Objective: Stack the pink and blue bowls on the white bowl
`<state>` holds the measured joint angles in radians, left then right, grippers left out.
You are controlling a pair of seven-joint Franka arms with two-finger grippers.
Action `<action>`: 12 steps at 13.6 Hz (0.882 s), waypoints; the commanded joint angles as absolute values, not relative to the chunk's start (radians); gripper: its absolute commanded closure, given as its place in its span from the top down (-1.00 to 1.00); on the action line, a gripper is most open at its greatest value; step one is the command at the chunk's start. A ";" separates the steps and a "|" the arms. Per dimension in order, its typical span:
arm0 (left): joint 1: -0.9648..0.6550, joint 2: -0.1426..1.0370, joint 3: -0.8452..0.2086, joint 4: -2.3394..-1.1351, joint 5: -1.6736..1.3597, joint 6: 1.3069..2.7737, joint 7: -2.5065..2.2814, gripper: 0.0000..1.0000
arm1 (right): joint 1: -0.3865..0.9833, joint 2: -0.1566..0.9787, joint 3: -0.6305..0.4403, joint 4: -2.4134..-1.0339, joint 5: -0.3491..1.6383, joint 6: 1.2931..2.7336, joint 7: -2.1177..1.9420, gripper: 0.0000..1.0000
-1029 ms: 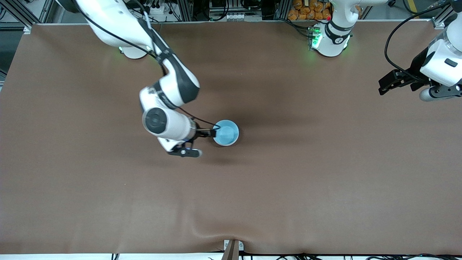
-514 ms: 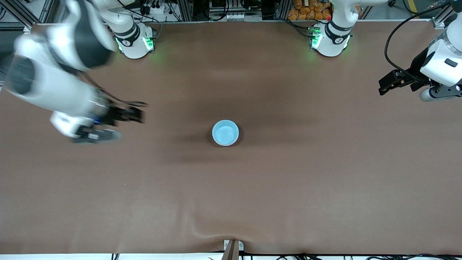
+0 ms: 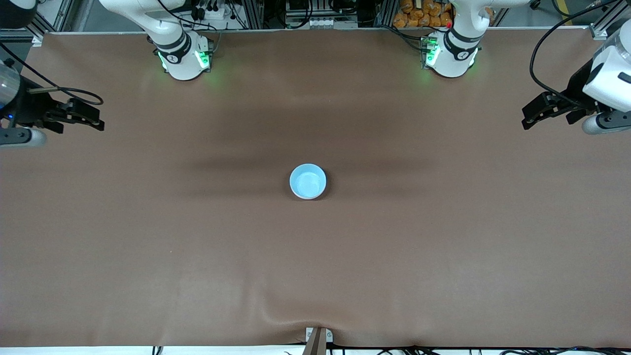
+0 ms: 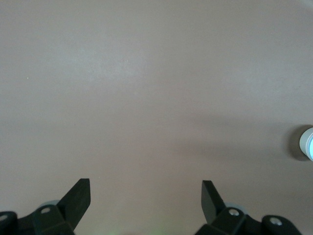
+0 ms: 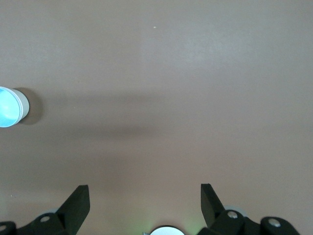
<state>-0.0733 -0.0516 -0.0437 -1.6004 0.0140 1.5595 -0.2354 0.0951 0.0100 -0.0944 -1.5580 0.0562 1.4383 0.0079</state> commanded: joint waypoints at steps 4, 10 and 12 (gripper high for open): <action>-0.072 -0.066 -0.037 -1.591 0.020 1.537 -0.176 1.00 | 0.080 0.008 -0.103 -1.488 0.003 1.367 0.041 1.00; -0.074 -0.066 -0.037 -1.591 0.020 1.536 -0.178 1.00 | 0.089 0.009 -0.098 -1.451 -0.060 1.396 0.038 1.00; -0.075 -0.066 -0.041 -1.591 0.020 1.534 -0.178 1.00 | 0.087 0.011 -0.097 -1.457 -0.057 1.440 0.038 1.00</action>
<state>-0.0730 -0.0543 -0.0395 -1.5973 0.0140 1.5529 -0.1934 0.0902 0.0100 -0.1069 -1.4622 -0.0364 1.4136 0.0304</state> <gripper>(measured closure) 0.000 0.000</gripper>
